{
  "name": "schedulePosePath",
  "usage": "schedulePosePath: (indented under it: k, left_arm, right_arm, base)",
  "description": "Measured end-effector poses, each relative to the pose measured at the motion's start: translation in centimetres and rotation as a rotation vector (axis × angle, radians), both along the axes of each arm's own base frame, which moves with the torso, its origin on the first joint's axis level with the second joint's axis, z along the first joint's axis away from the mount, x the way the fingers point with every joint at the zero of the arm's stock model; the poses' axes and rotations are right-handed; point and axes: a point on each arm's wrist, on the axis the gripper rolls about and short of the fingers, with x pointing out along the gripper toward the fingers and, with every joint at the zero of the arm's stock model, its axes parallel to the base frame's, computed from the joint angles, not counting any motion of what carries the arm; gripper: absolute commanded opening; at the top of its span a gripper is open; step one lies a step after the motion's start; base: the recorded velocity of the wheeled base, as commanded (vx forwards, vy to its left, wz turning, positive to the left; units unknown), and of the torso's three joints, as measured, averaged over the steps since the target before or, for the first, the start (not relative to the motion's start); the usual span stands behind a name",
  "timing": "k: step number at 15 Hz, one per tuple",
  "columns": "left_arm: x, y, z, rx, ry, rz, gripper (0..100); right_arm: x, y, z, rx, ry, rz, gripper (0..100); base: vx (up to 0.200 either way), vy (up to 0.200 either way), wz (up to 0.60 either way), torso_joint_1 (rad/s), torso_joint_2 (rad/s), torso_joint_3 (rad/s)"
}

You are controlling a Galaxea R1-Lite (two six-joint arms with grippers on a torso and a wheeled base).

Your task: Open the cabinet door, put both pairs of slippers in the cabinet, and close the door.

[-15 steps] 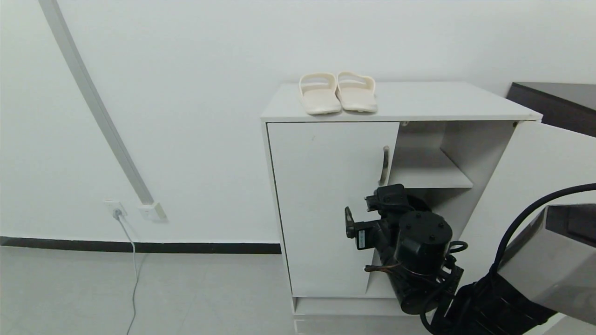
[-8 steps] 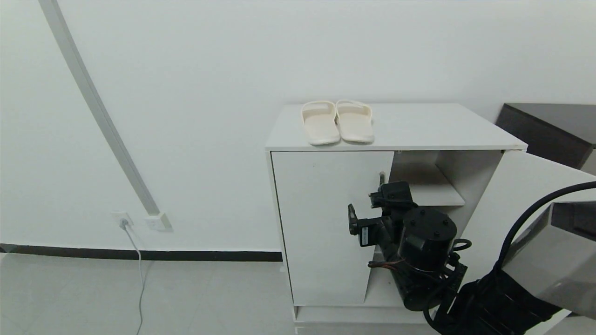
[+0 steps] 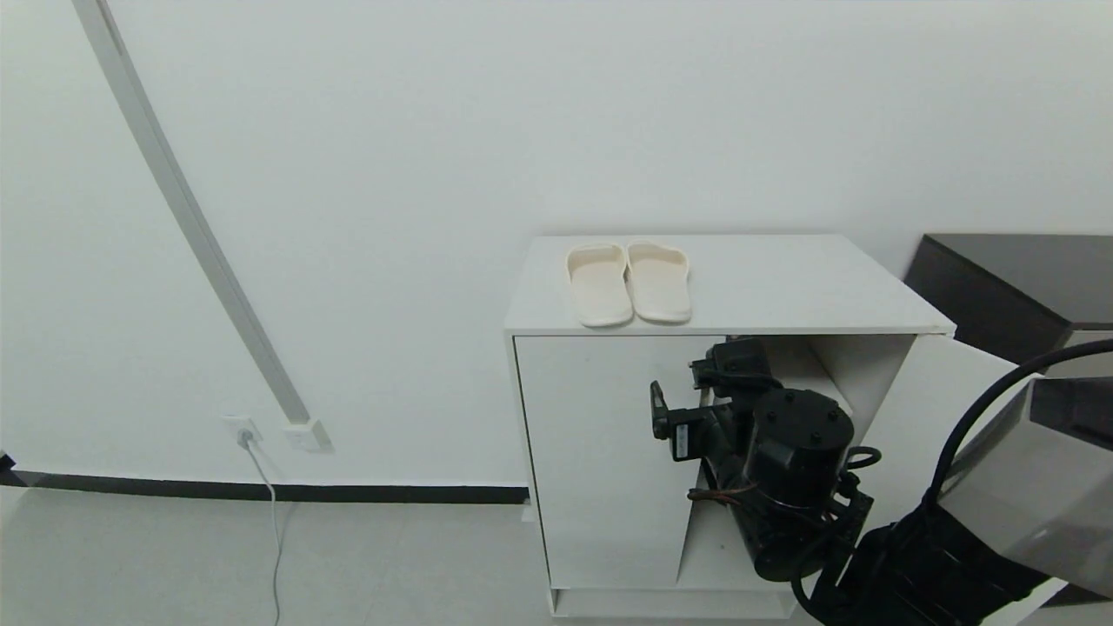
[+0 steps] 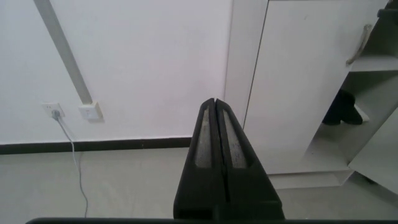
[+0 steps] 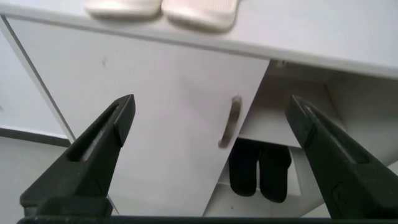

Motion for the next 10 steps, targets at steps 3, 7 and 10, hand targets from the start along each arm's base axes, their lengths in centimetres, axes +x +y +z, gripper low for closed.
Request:
schedulePosePath:
  k: [3, 7, 10]
  left_arm:
    - [0.00, 0.00, 0.00, 0.000, 0.000, 0.000, 0]
    - [0.00, 0.00, 0.00, 0.000, 0.000, 0.000, 0]
    - [0.00, 0.00, 0.01, 0.000, -0.001, 0.000, 0]
  right_arm:
    - [-0.02, -0.02, -0.03, -0.001, 0.001, 0.000, 100]
    - [-0.08, -0.06, -0.08, -0.003, 0.003, 0.001, 100]
    - [-0.04, -0.07, 0.03, 0.007, -0.006, 0.012, 100]
  base:
    - [0.000, 0.000, 0.00, 0.247, -0.58, -0.330]
    - [0.000, 0.000, 0.00, 0.250, -0.57, -0.314]
    - [0.000, 0.000, 0.00, 0.152, -0.33, -0.180]
